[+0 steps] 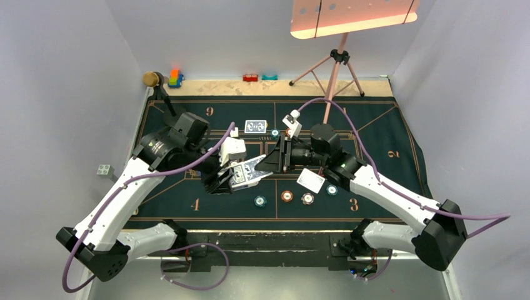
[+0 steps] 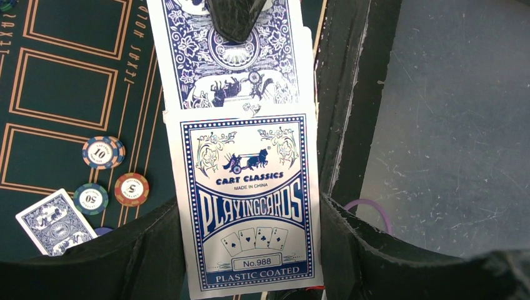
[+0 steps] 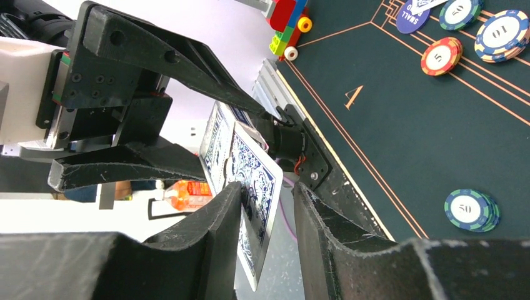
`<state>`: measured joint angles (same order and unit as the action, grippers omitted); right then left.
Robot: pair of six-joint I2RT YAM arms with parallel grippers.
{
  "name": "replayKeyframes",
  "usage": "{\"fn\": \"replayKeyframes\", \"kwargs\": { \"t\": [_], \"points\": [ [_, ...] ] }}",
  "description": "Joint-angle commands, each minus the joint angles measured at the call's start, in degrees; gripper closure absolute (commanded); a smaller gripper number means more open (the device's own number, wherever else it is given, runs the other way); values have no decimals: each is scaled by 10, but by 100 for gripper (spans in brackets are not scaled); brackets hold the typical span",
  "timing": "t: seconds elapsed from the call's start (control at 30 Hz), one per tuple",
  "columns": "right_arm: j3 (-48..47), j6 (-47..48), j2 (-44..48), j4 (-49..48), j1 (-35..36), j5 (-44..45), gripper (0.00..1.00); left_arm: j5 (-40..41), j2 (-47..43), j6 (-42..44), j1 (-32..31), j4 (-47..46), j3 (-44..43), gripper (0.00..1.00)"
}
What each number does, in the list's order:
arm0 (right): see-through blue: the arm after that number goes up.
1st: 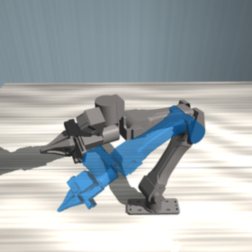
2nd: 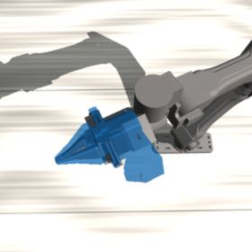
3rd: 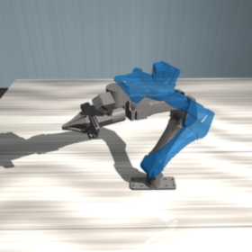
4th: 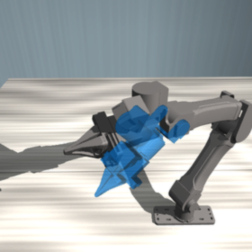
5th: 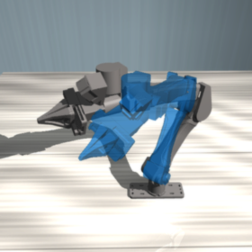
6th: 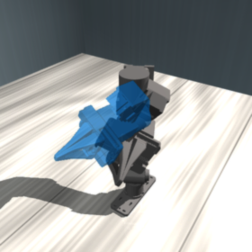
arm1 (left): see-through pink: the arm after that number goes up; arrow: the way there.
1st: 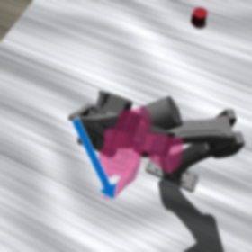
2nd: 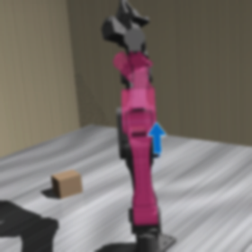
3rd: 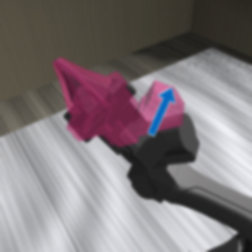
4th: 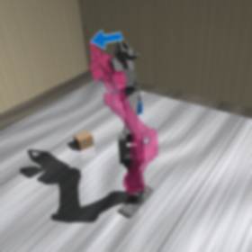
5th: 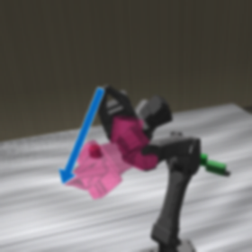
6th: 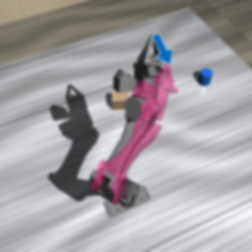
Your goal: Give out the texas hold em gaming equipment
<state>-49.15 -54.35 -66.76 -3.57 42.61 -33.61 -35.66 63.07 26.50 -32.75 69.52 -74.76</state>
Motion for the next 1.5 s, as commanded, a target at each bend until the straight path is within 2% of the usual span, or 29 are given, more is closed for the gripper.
{"fn": "replayKeyframes", "kwargs": {
  "t": [0.0,0.27,0.4,0.47,0.63,0.67,1.0,1.2,1.37,1.47],
  "points": [
    [6,12,21,10,-10,5,62,-25,-9,-8,4,-17,-19,100],
    [1,31,36,34,-34,4,65,-26,-9,-6,4,-15,-19,100],
    [-4,36,42,44,-49,-2,72,-24,-12,-6,5,-12,-18,100],
    [-9,40,46,53,-56,-3,76,-24,-14,-5,5,-11,-17,100],
    [-26,39,54,59,-72,-9,98,-23,-15,-4,6,-12,-14,100],
    [-32,39,54,60,-74,-11,100,-23,-15,-3,7,-11,-13,100],
    [-85,56,47,76,-117,-13,100,-19,-21,2,8,-8,-7,100],
    [-93,62,-40,17,-127,2,100,-21,-26,1,8,-3,-10,100],
    [-142,46,-191,-76,-100,-19,100,-24,-26,0,8,1,-8,100],
    [-210,44,-297,-101,-64,-24,100,-27,-27,-2,8,1,-5,100]
  ]
}}
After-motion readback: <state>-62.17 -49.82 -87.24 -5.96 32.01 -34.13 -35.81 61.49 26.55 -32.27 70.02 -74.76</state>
